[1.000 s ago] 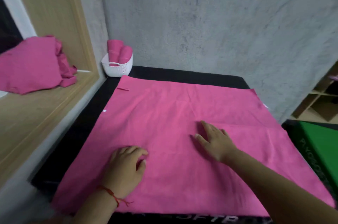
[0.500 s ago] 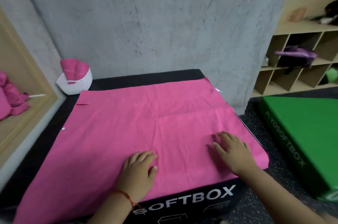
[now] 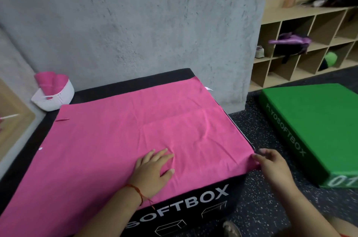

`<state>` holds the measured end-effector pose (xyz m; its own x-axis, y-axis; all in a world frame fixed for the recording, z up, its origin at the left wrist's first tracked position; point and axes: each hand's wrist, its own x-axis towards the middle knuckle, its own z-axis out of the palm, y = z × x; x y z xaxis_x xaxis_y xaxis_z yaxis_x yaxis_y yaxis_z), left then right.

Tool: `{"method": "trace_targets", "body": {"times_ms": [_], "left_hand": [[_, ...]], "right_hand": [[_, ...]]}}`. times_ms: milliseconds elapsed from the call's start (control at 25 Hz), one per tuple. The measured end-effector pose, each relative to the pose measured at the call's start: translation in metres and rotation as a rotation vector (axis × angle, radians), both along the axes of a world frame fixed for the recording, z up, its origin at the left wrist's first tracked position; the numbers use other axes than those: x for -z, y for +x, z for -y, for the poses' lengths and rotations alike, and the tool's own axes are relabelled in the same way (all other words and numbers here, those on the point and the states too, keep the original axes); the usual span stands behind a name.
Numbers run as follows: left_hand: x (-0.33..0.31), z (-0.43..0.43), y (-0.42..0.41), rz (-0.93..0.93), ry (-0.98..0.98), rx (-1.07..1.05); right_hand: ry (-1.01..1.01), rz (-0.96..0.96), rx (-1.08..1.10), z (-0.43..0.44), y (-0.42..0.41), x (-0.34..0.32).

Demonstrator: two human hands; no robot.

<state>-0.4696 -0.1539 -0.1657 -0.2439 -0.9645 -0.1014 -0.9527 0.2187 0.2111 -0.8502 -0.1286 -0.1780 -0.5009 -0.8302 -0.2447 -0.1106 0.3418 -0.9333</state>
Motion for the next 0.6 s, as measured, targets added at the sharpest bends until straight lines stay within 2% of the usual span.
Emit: {"method": "trace_targets", "body": {"times_ms": [120,280,400,520,600], "left_hand": [[0.002,-0.002,-0.008,0.048,0.018,0.022],[0.02,-0.035,-0.006,0.143,-0.094,0.137],[0.034,-0.05,0.008,0.209,-0.175,0.201],[0.035,-0.057,0.016,0.229,-0.276,0.256],[0.037,-0.066,0.016,0.313,-0.259,0.23]], "right_hand": [[-0.032,-0.179,-0.155,-0.005,-0.012,-0.008],[0.026,-0.336,-0.339,-0.003,-0.019,-0.011],[0.055,-0.233,-0.352,0.0,-0.022,-0.018],[0.114,-0.242,-0.388,-0.002,-0.018,-0.017],[0.085,-0.239,-0.343,-0.004,-0.013,-0.013]]}}
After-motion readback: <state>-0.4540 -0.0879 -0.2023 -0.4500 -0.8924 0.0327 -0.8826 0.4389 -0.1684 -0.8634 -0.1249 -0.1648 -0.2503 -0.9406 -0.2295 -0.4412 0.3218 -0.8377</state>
